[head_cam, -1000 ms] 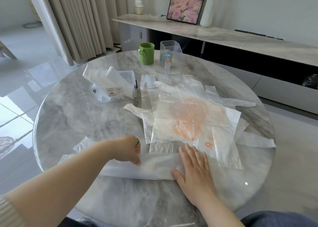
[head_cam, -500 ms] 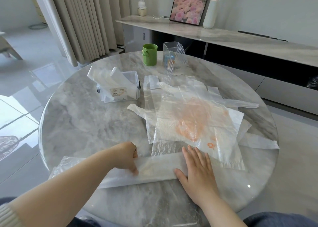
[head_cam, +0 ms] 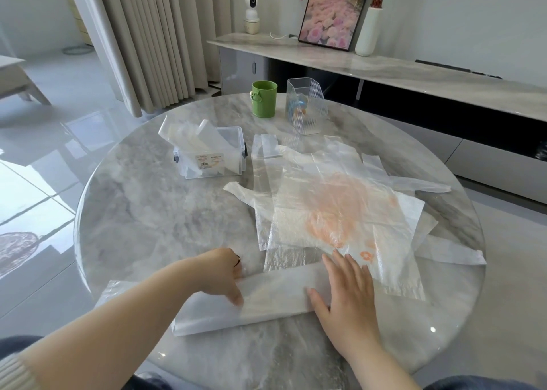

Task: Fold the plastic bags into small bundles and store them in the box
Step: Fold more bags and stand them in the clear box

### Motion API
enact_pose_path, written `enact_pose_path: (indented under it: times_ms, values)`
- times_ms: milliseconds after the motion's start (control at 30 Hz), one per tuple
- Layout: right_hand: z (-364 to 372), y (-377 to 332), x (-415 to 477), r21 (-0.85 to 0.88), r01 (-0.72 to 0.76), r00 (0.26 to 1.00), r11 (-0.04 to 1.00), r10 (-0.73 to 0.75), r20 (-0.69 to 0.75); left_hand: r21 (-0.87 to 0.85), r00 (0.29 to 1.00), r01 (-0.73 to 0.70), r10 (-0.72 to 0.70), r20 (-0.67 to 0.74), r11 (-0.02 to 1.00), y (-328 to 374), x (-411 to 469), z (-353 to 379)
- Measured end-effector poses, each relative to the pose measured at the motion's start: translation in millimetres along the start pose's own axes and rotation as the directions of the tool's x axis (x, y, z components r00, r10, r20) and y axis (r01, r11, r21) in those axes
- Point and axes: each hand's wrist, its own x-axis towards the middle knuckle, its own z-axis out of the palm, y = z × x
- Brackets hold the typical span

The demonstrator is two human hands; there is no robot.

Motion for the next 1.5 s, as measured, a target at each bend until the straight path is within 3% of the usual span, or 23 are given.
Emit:
enact_pose_path:
  times_ms: [133, 267, 367, 467, 567, 667, 800, 867, 1000, 1100, 1200, 1300, 1367, 1500]
  values:
    - [-17.8, -8.8, 14.7, 0.249, 0.065, 0.978, 0.966, -0.013, -0.207, -0.385, 0.988, -0.098, 0.043, -0.148, 0.918, -7.8, -16.2, -5.9]
    - [-32.6, -21.9, 20.2, 0.288, 0.183, 0.944, 0.940, -0.086, -0.318, -0.769, 0.944, -0.250, -0.028, -0.329, 0.588, -11.1, -23.0, -0.1]
    - [-30.9, -27.8, 17.5, 0.260, 0.317, 0.926, 0.912, -0.238, -0.294, -0.895, 0.931, -0.248, -0.164, -0.327, 0.372, -6.9, -10.8, 13.5]
    - [-24.9, -31.8, 11.0, 0.184, 0.510, 0.854, 0.840, -0.470, -0.222, -0.958, 0.932, -0.198, -0.263, -0.250, 0.208, -0.9, 8.2, 22.3]
    - [-14.8, -31.9, 4.3, 0.125, 0.653, 0.756, 0.747, -0.635, -0.158, -0.981, 0.948, -0.144, -0.268, -0.173, 0.127, 6.5, 20.7, 27.2]
    - [-3.3, -34.8, -4.9, 0.199, 0.711, 0.703, 0.675, -0.696, -0.147, -0.977, 0.946, -0.126, -0.276, -0.170, 0.171, 10.8, 23.9, 29.6]
    - [0.2, -40.4, -9.6, 0.289, 0.719, 0.684, 0.632, -0.718, -0.128, -0.874, 0.900, -0.189, -0.278, -0.337, 0.447, 6.4, 17.5, 25.3]
    - [1.0, -40.4, -12.1, 0.327, 0.706, 0.690, 0.628, -0.714, -0.117, -0.767, 0.873, -0.187, -0.254, -0.416, 0.614, -0.2, 13.8, 21.5]
    - [1.1, -41.9, -14.9, 0.401, 0.671, 0.700, 0.624, -0.711, -0.064, -0.557, 0.839, -0.159, -0.186, -0.511, 0.815, -21.4, 7.4, 16.6]
    - [-0.7, -45.9, -16.2, 0.450, 0.642, 0.708, 0.620, -0.705, -0.039, -0.233, 0.831, -0.134, -0.019, -0.555, 0.963, -29.8, -8.4, 18.3]
    - [0.5, -49.7, -19.4, 0.447, 0.641, 0.711, 0.624, -0.702, -0.039, 0.060, 0.880, -0.193, 0.200, -0.431, 0.979, -30.0, -27.7, 25.6]
    - [1.4, -53.3, -20.1, 0.428, 0.648, 0.717, 0.630, -0.694, -0.066, 0.265, 0.902, -0.230, 0.307, -0.304, 0.937, -33.7, -42.6, 31.4]
    - [0.0, -53.3, -17.8, 0.395, 0.673, 0.710, 0.625, -0.697, -0.105, 0.460, 0.790, -0.325, 0.504, -0.347, 0.826, -39.1, -50.3, 36.6]
    - [-9.4, -50.5, -21.0, 0.445, 0.709, 0.652, 0.546, -0.749, -0.120, 0.524, 0.760, -0.382, 0.581, -0.291, 0.761, -45.1, -54.1, 42.6]
